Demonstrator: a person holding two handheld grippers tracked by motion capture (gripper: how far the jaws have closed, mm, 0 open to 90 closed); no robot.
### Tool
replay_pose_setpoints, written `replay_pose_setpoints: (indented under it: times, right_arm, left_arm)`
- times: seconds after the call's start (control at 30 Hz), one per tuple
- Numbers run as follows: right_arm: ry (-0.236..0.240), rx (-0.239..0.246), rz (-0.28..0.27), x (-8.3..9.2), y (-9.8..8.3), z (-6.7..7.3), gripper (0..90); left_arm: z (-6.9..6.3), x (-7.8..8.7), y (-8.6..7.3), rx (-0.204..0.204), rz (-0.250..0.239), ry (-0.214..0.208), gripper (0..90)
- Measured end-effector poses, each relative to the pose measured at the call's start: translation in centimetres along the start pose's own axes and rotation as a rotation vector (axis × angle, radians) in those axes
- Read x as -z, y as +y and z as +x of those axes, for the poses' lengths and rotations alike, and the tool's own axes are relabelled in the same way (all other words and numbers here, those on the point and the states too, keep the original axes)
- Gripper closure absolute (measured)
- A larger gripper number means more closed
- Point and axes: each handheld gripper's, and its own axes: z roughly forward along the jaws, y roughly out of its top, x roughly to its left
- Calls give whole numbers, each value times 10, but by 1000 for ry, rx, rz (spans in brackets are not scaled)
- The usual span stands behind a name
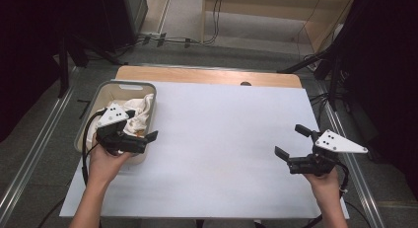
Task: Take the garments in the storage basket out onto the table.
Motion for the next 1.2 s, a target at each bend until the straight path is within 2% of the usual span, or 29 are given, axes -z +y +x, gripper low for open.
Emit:
replay_pose_setpoints:
  times: [0.2,0.53,0.9,1.0,1.03,1.2]
  right_arm:
    - [-5,-7,-2,2,0,-2,0]
    - [-9,-11,-5,4,-1,-4,0]
    - [-15,-14,-6,5,-1,-7,0]
    - [-14,-18,-7,6,-2,-7,0]
    - [-14,-17,-7,6,-2,-7,0]
    - [-18,-22,-8,7,-2,-9,0]
  left_arm:
    - [7,-1,3,10,12,23,0]
    - [21,-2,5,49,45,65,0]
    - [36,-5,10,77,101,102,0]
    - [42,-7,9,96,115,113,0]
    - [46,-8,8,115,120,110,0]
    - [54,-12,7,139,152,130,0]
